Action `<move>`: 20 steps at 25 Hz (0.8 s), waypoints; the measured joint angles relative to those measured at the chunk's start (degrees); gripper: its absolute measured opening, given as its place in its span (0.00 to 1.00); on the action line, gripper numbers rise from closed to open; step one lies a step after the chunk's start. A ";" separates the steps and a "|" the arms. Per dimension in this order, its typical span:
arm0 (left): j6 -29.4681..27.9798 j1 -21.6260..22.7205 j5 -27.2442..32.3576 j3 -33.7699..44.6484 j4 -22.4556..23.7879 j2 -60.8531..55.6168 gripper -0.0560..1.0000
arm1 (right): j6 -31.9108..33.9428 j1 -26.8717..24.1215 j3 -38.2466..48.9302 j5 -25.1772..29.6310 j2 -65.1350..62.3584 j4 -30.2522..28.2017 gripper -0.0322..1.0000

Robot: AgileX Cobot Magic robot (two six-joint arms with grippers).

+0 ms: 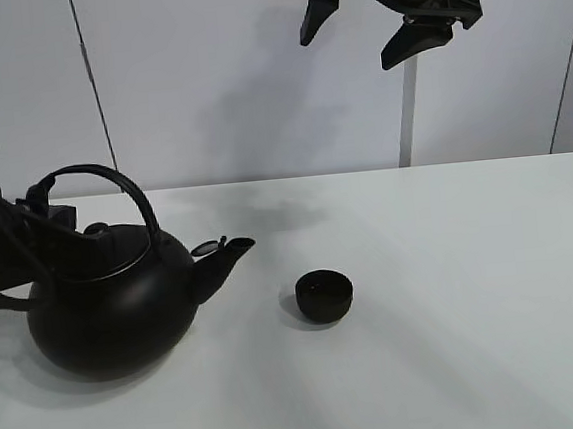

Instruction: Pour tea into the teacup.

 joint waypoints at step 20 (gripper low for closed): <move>0.95 0.05 -2.89 2.25 1.93 2.25 0.14 | 0.00 0.00 0.00 0.00 0.00 0.00 0.62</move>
